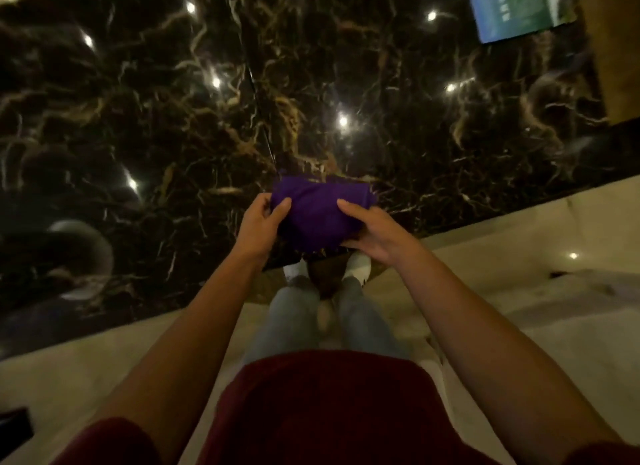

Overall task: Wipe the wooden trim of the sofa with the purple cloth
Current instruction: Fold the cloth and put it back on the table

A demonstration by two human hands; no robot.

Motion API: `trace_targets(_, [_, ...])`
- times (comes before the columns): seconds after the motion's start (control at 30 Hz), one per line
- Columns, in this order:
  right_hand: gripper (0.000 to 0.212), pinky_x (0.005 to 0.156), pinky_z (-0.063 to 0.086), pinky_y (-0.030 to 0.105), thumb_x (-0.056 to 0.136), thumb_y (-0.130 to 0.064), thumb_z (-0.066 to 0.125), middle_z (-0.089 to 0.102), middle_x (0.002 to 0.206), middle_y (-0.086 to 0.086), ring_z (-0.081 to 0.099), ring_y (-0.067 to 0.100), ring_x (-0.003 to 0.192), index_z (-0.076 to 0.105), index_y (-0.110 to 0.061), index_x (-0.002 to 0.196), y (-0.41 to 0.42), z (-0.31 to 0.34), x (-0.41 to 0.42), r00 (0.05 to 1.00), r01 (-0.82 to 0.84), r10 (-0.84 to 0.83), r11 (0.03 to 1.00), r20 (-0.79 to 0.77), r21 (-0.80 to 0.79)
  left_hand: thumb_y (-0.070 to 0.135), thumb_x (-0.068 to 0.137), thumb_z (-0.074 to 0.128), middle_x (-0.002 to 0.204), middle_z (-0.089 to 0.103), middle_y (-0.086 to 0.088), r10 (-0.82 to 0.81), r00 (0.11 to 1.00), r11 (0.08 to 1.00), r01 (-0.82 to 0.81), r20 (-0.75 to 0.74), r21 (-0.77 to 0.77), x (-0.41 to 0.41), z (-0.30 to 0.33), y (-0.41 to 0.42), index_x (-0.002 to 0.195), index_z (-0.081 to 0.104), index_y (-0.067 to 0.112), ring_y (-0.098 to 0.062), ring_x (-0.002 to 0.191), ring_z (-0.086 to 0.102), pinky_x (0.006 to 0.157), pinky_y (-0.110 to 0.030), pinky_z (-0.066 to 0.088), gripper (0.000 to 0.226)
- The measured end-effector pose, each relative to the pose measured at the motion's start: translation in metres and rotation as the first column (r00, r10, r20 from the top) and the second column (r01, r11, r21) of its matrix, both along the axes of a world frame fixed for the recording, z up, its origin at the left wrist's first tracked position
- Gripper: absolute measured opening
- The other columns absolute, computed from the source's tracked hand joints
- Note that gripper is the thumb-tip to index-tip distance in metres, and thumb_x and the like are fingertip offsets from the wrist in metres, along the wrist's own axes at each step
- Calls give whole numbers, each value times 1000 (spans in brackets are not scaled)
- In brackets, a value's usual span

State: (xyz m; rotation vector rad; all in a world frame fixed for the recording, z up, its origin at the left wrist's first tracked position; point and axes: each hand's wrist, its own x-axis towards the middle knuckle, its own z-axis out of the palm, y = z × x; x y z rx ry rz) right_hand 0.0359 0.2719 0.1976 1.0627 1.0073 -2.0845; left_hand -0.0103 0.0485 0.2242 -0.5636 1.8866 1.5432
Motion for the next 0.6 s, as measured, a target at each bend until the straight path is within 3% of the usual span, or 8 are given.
trace_targets(0.13, [66,73,65,40,75,-24,92,72,125,3,68,28,118,61,-23,134,-7,-85,-16,974,-221,198,940,110,259,25,98,65,116,69,-2,19,990,1000,-15,142,-26,10,-89,-19,105,63,27,-22,114,66,97,-48,57,8])
trace_targets(0.23, [68,83,64,42,83,-25,87,64,137,5,64,27,122,54,-22,143,-21,-145,-28,918,-393,374,822,129,413,19,99,65,105,67,1,-23,987,995,38,157,-95,13,-147,-34,100,61,27,-29,110,67,87,-48,61,9])
trace_targets(0.33, [67,92,50,30,86,-29,83,60,143,6,57,26,129,52,-19,145,-39,-194,-34,838,-516,522,666,157,539,24,99,64,101,65,1,-70,985,970,104,156,-219,15,-193,-49,97,60,33,-24,101,68,84,-49,63,11])
trace_targets(0.4, [67,99,43,32,87,-30,83,59,144,7,55,28,133,51,-17,145,-48,-216,-39,822,-522,544,601,168,606,27,98,65,103,67,1,-64,989,954,99,132,-283,13,-216,-54,100,61,32,-22,98,69,84,-49,62,7])
trace_targets(0.5, [64,110,45,39,89,-34,81,60,143,8,55,30,133,53,-17,144,-58,-251,-39,783,-551,587,504,204,665,30,98,65,110,69,-7,-68,984,920,125,163,-371,13,-258,-60,111,62,21,-26,100,69,88,-50,60,16])
trace_targets(0.6, [54,108,48,40,93,-33,77,63,138,7,59,28,128,55,-18,140,-60,-272,-33,750,-585,608,427,259,690,34,98,64,101,65,-3,-154,967,850,234,203,-471,14,-285,-58,115,64,14,-20,95,64,90,-39,55,27])
